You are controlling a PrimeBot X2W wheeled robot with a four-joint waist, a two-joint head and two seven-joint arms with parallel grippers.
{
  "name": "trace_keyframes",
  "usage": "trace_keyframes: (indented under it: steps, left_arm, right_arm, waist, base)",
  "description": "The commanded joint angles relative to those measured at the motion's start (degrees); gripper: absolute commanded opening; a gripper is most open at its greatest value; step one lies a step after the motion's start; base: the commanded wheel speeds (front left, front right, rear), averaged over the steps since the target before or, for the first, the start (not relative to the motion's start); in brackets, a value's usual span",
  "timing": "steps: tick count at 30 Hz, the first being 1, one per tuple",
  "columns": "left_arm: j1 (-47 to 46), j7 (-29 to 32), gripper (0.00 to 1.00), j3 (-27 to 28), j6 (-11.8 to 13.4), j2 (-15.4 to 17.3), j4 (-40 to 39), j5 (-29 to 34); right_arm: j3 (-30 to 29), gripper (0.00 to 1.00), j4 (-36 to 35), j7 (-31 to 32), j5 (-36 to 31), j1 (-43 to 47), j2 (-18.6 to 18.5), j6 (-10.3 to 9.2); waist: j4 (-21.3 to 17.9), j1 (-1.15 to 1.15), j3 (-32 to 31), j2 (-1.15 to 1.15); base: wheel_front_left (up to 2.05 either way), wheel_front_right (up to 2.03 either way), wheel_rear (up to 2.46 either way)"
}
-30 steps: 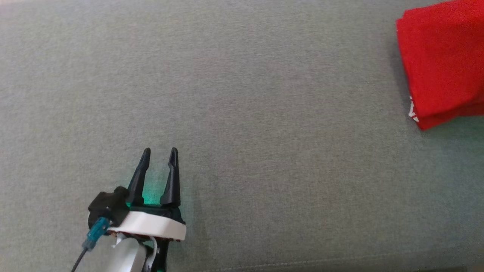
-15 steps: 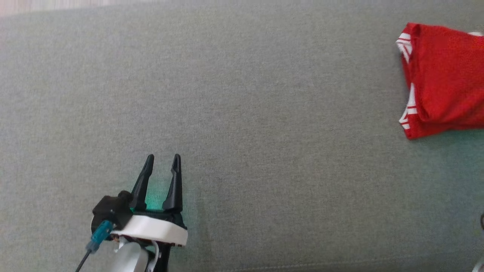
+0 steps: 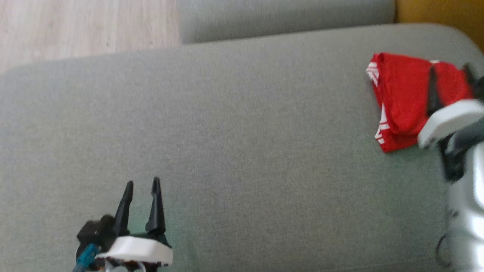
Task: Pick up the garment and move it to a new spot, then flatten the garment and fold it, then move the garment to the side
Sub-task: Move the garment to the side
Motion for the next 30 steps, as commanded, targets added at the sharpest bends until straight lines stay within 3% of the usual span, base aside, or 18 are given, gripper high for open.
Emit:
trace_keyframes:
  steps: [1, 11, 22, 30]
  left_arm:
    - [-0.18, -0.63, 1.0, 2.57, 0.68, 0.94, -1.8, -0.54]
    - [3.76, -0.55, 1.0, 4.31, 2.53, 1.65, -3.03, -1.7]
    - [6.69, 0.55, 1.0, 3.5, 5.91, 3.03, -3.95, 0.58]
    - [6.58, 1.47, 1.0, 1.83, 6.88, 3.12, -3.4, 1.94]
  right_arm:
    - [2.23, 1.0, -3.18, -1.27, 1.1, 1.17, 1.58, 0.37]
    - [5.12, 1.0, -10.31, -6.57, 3.42, 14.92, 6.46, 0.37]
    - [12.15, 1.0, -13.41, -11.58, 12.61, 26.78, 6.75, 0.37]
    - [14.32, 1.0, -12.25, -13.54, 13.31, 30.95, 6.76, 0.37]
  waist:
    - [0.25, 0.01, -2.86, 0.0]
    - [2.12, 0.01, -6.22, 0.0]
    - [4.18, 0.01, -7.35, 0.0]
    - [5.49, 0.01, -8.28, 0.0]
  base:
    - [0.0, 0.0, 0.0]
    - [0.0, 0.0, 0.0]
    - [0.0, 0.0, 0.0]
    - [0.0, 0.0, 0.0]
